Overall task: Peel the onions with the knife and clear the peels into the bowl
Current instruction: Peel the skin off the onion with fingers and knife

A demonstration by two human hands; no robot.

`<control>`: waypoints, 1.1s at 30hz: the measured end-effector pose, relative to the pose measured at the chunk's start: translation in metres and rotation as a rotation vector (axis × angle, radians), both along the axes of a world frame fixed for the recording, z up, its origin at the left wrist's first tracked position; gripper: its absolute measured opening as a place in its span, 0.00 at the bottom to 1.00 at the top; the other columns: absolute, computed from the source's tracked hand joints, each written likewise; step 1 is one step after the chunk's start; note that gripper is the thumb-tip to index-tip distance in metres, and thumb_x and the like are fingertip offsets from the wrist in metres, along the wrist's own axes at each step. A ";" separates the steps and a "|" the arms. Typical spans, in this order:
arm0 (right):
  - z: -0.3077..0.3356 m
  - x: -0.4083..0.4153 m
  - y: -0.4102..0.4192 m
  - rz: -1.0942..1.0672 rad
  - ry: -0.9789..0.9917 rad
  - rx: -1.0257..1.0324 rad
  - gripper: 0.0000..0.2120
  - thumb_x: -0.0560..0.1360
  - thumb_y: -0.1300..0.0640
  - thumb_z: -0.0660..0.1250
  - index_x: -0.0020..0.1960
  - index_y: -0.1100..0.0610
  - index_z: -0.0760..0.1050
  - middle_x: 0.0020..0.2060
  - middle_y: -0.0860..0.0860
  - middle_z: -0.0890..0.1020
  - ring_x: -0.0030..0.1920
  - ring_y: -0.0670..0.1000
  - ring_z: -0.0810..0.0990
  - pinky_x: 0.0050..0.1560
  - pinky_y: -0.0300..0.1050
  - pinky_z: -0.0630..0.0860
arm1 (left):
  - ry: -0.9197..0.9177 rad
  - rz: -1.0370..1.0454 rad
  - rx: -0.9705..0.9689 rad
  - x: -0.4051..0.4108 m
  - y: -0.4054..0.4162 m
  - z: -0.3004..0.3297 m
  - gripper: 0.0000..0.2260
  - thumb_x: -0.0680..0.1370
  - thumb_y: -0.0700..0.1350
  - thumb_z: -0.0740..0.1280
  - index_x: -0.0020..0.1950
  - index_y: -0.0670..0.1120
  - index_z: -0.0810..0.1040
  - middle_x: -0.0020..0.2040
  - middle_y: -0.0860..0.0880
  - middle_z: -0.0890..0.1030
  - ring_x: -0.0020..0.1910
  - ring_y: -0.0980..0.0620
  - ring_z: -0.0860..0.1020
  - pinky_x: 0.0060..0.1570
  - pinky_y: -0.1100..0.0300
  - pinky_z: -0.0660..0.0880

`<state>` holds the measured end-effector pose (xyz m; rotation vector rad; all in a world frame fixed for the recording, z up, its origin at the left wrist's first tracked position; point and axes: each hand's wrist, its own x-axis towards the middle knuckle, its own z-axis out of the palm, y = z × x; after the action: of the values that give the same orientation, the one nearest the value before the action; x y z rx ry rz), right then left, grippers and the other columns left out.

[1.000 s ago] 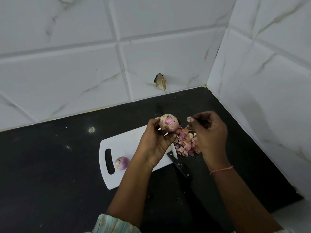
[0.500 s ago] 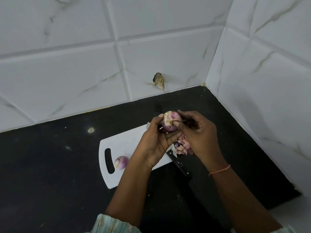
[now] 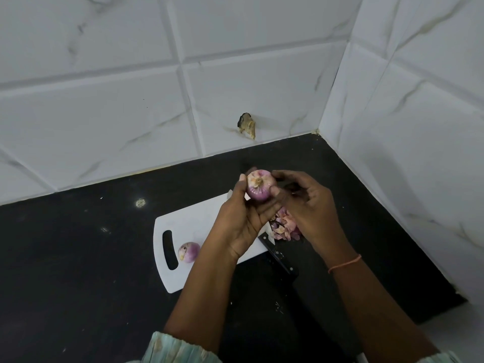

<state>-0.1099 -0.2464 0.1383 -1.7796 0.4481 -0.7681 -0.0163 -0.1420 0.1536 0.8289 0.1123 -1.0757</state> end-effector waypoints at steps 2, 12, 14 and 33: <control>0.000 -0.002 0.003 0.040 0.009 -0.032 0.20 0.70 0.60 0.76 0.61 0.56 0.79 0.54 0.49 0.83 0.54 0.47 0.83 0.54 0.39 0.80 | -0.117 -0.015 0.054 0.002 0.001 -0.001 0.23 0.84 0.55 0.58 0.66 0.39 0.76 0.55 0.36 0.83 0.53 0.44 0.84 0.48 0.57 0.83; 0.004 -0.001 0.008 -0.094 -0.068 -0.068 0.08 0.73 0.65 0.73 0.51 0.58 0.82 0.44 0.45 0.84 0.46 0.42 0.84 0.48 0.32 0.79 | -0.275 0.021 0.151 -0.001 0.004 0.002 0.19 0.81 0.55 0.63 0.54 0.39 0.81 0.44 0.42 0.85 0.36 0.51 0.83 0.32 0.64 0.78; 0.004 -0.001 0.006 -0.129 -0.051 -0.130 0.08 0.73 0.65 0.73 0.49 0.55 0.81 0.41 0.42 0.83 0.44 0.40 0.84 0.46 0.30 0.77 | -0.279 0.022 0.154 -0.003 0.004 0.003 0.19 0.81 0.55 0.63 0.53 0.38 0.81 0.43 0.41 0.85 0.32 0.52 0.82 0.31 0.65 0.77; 0.003 0.005 0.008 -0.128 0.005 -0.009 0.10 0.77 0.56 0.70 0.57 0.55 0.82 0.50 0.49 0.84 0.52 0.46 0.83 0.54 0.47 0.81 | -0.361 -0.260 0.090 -0.006 0.015 0.008 0.25 0.83 0.62 0.51 0.52 0.46 0.81 0.47 0.41 0.80 0.29 0.51 0.74 0.36 0.58 0.67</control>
<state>-0.1044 -0.2386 0.1417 -1.7749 0.5669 -0.8556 -0.0218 -0.1274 0.1612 1.1279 -0.2588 -1.1509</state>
